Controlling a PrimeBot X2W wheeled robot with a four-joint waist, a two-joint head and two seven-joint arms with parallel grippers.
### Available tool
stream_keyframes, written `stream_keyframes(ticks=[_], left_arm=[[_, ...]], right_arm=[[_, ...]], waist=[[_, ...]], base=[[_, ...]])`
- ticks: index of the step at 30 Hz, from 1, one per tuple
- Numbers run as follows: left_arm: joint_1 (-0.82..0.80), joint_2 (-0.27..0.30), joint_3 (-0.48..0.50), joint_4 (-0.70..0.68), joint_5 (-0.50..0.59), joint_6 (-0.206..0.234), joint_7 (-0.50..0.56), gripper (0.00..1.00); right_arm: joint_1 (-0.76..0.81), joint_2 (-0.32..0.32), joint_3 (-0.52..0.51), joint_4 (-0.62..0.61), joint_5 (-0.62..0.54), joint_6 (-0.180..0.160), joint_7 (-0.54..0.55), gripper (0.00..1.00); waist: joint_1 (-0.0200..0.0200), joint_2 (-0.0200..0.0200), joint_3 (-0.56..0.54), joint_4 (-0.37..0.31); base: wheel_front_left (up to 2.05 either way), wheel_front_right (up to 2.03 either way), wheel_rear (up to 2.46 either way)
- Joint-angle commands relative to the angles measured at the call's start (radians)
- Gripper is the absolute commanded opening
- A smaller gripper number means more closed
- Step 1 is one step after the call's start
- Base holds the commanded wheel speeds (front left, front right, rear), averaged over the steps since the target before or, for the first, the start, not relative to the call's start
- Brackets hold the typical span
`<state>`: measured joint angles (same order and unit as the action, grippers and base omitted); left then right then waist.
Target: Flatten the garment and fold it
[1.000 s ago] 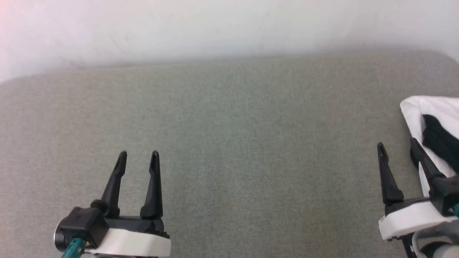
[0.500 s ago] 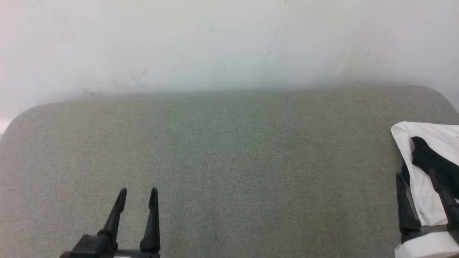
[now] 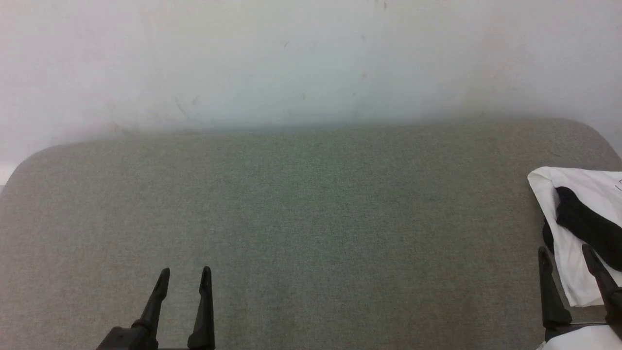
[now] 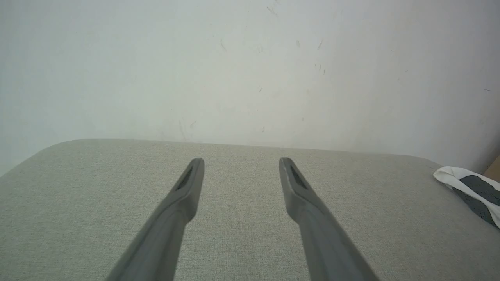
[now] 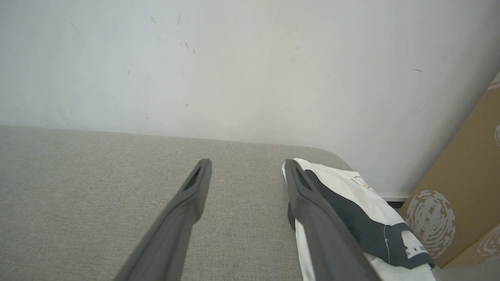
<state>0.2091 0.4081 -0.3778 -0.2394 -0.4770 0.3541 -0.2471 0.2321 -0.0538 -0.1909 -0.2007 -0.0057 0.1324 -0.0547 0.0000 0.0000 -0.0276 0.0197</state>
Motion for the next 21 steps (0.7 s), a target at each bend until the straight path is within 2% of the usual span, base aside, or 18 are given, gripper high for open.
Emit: stream_keyframes(ticks=[1,3,4,21], left_arm=[[0.006,-0.002,0.004,0.004,-0.005,-0.002,-0.006,1.0],[0.006,0.0,0.004,0.005,-0.006,-0.005,-0.007,1.0],[0.0,0.0,0.0,0.001,-0.002,-0.001,0.001,0.0],[-0.02,-0.034,0.035,0.023,0.044,-0.034,0.024,0.0]], right_arm=[[0.004,0.003,-0.001,0.003,0.009,-0.002,-0.007,1.0],[0.002,0.003,-0.001,0.003,0.007,-0.002,-0.006,1.0],[0.0,0.0,0.001,0.0,0.001,0.0,0.001,0.0],[-0.022,0.0,0.019,0.019,0.001,0.0,0.006,0.0]], waist=[[0.0,0.0,0.001,0.0],[0.0,0.0,0.0,-0.001],[0.0,0.0,0.0,-0.001],[0.0,0.0,0.003,-0.003]], base=[[0.0,0.0,0.0],[0.0,0.0,0.0],[0.0,0.0,0.0],[0.0,0.0,0.0]])
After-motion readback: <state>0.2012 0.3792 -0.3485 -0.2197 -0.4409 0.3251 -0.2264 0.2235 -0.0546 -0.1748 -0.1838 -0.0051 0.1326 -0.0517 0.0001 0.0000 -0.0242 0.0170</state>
